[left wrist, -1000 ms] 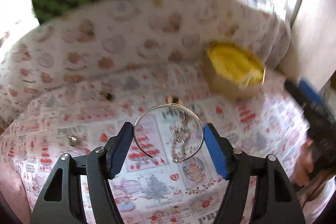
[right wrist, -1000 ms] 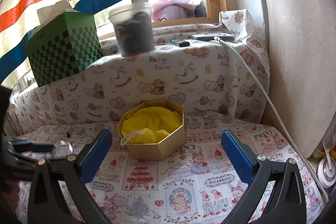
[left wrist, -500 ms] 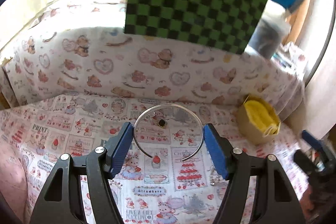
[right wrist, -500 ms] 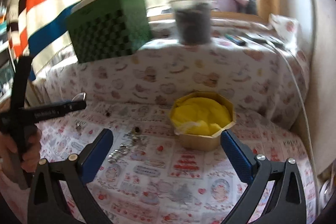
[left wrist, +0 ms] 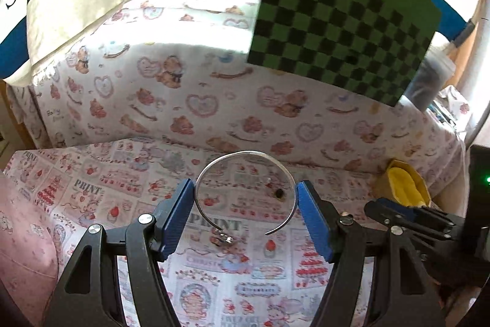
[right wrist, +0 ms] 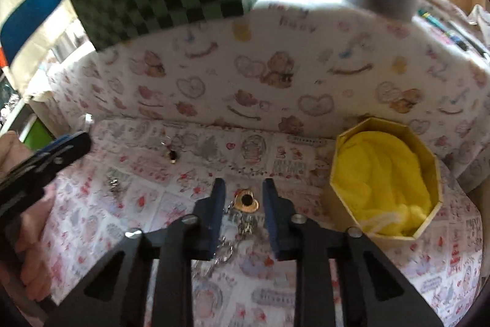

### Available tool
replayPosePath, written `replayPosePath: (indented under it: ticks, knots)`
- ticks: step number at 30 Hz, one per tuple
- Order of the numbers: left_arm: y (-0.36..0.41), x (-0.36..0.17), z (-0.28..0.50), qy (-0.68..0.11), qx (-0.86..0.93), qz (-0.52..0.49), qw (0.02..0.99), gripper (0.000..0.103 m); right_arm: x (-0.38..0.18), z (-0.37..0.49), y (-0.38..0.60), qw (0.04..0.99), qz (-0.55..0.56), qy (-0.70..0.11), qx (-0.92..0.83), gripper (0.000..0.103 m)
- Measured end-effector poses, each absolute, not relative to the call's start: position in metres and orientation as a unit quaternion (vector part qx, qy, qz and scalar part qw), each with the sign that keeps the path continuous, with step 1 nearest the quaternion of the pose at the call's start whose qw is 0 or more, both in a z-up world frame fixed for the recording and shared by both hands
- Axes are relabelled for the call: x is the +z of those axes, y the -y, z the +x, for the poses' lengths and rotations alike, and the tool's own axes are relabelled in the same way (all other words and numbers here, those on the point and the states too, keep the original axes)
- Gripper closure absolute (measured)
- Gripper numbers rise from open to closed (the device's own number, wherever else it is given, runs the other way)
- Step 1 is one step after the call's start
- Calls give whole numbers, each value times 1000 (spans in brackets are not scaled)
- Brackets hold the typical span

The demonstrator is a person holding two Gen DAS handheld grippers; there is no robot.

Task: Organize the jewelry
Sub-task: 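Grasp the gold pendant with the right tool while the left tool lifts the bangle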

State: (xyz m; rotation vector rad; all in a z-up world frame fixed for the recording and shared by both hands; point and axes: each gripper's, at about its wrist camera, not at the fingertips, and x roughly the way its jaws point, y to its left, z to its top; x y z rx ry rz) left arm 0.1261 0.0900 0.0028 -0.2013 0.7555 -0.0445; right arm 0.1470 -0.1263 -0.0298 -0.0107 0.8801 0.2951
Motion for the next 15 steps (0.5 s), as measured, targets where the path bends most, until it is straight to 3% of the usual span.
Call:
replayPosePath:
  ticks: [4, 9, 15]
  knots:
    - [-92, -9, 134, -379, -2, -87, 921, 35, -47, 153, 121, 889, -24, -432, 152, 87]
    - [-97, -17, 141, -389, 10, -89, 917, 35, -53, 159, 118, 893, -40, -427, 138, 96]
    - [-101, -22, 144, -407, 2, -111, 907, 35, -66, 166, 117, 892, -38, -427, 143, 96]
